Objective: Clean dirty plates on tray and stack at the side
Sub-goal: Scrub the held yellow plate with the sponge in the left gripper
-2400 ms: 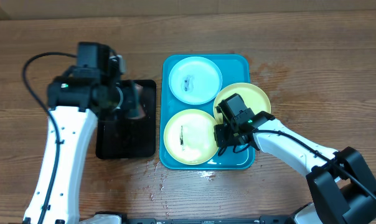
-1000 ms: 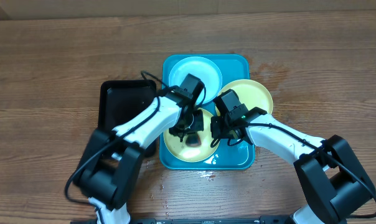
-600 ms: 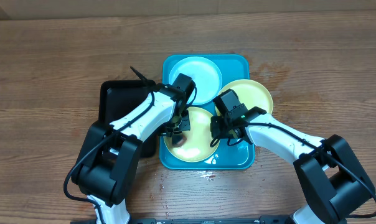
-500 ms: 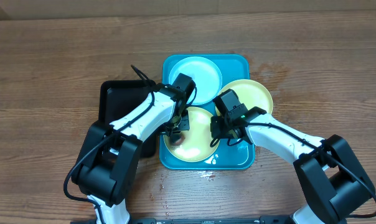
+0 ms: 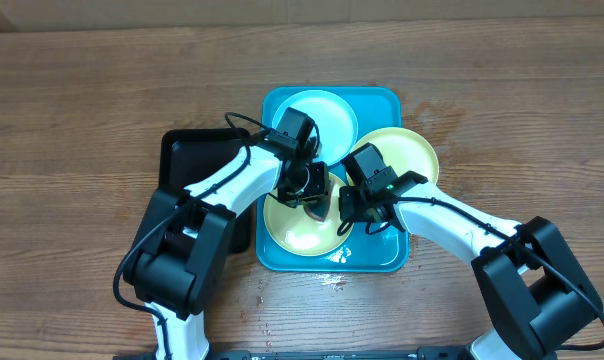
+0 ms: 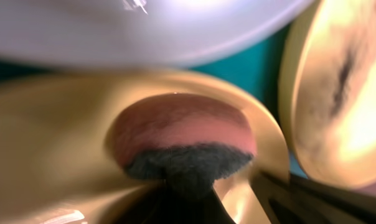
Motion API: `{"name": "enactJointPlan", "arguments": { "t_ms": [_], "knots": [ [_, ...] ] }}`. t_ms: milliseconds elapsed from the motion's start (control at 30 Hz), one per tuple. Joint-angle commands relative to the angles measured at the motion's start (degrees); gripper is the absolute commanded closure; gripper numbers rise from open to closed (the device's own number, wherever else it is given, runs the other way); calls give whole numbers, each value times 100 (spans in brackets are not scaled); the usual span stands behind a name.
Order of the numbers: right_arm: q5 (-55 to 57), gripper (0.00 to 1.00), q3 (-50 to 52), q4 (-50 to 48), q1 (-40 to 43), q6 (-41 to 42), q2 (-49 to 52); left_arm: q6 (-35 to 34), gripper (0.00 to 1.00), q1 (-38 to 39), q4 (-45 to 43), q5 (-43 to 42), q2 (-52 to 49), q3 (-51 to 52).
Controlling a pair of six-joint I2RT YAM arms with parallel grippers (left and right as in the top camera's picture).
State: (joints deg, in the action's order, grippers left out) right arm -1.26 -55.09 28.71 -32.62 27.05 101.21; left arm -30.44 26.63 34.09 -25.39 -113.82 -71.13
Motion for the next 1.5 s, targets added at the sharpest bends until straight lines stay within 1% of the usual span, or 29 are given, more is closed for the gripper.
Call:
{"name": "enactJointPlan", "arguments": {
  "t_ms": [0,100,167,233,333,433,600,767,900,933,967,1033,1100,1200,1267,1467],
  "knots": [
    [531,96,144,184,55,22,273,46,96,101,352,-710,-243,52],
    [531,96,144,181,55,22,273,118,96,-20,890,-575,-243,52],
    [531,96,144,179,55,22,273,240,96,-76,1384,-101,-243,52],
    [531,96,144,179,55,24,273,367,96,-85,1862,669,-243,52],
    [531,96,144,177,55,24,273,339,96,-85,2302,2022,-243,52],
    [531,96,144,173,55,24,273,251,96,-94,2378,2782,-236,42],
    [535,96,144,179,55,22,273,-205,96,-304,2465,3838,-153,-149],
    [573,96,144,181,55,22,273,-389,96,-540,2435,4291,-39,-350],
    [575,96,144,177,55,22,273,-341,96,-570,2194,4015,-37,-490],
    [575,96,144,179,55,22,273,-219,96,-562,2028,3703,-37,-490],
    [575,96,144,179,55,22,273,-90,96,-553,1860,3309,-42,-487],
    [577,96,144,179,55,22,273,225,96,-546,1410,2135,-70,-472],
    [605,96,144,179,55,22,273,372,96,-511,1049,1167,-122,-472],
    [629,96,144,181,55,22,273,367,96,-372,651,179,-247,-472],
    [636,96,144,186,55,22,273,369,96,-245,566,-153,-339,-472],
    [636,96,144,208,55,22,273,372,96,42,734,-396,-601,-472]
  ]
}}
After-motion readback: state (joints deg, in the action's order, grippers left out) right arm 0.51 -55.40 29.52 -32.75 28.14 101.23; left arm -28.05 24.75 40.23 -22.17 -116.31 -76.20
